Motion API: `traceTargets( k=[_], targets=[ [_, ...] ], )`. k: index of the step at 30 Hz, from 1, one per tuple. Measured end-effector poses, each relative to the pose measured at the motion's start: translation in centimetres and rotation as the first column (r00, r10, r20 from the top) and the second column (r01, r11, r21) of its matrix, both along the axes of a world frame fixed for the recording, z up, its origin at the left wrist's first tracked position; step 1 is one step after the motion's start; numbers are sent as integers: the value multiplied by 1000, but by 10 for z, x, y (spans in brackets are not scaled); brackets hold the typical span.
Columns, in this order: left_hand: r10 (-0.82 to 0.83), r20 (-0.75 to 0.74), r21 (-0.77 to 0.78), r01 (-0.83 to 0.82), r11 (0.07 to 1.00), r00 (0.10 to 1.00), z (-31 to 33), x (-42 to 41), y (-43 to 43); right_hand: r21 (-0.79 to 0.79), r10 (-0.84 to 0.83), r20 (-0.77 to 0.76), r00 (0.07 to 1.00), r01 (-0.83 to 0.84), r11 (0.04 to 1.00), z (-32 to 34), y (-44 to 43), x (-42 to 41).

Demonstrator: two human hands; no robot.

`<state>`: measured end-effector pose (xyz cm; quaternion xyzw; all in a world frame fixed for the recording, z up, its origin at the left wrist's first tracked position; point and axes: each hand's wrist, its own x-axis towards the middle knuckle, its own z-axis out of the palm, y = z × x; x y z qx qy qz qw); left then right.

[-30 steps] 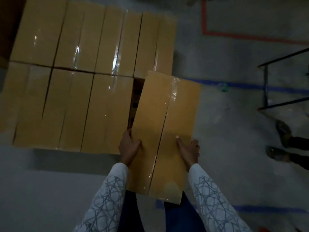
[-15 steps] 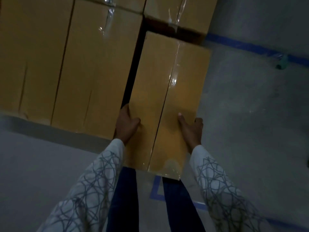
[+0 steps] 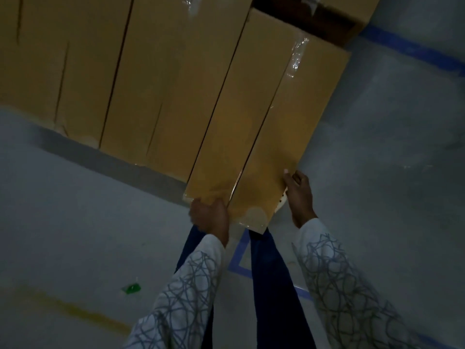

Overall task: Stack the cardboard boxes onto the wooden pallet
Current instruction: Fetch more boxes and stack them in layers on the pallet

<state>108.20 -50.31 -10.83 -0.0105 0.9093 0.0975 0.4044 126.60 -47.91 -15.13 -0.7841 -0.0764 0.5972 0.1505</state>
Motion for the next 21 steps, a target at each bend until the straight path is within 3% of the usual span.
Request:
traceTargets(
  k=[2,5,10,17,21],
  targets=[
    [231,-3,-92,-231,969,973,-19,-21,-14,-79,4,-7,1000,-5,997,5,-16,-2],
    [479,222,-49,-480,876,849,-35,-43,-24,-224,21,-91,996,-41,974,12,-38,-14],
    [458,305,-6,-479,878,835,-14,-53,8,-315,0,-165,986,-52,948,11,-63,-37],
    [447,411,-28,-480,877,794,-15,-60,10,-186,-142,-107,984,120,975,1,-64,-52],
    [403,479,-30,-445,895,779,-21,-62,16,-206,-193,-91,977,171,964,7,-47,-50]
  ],
)
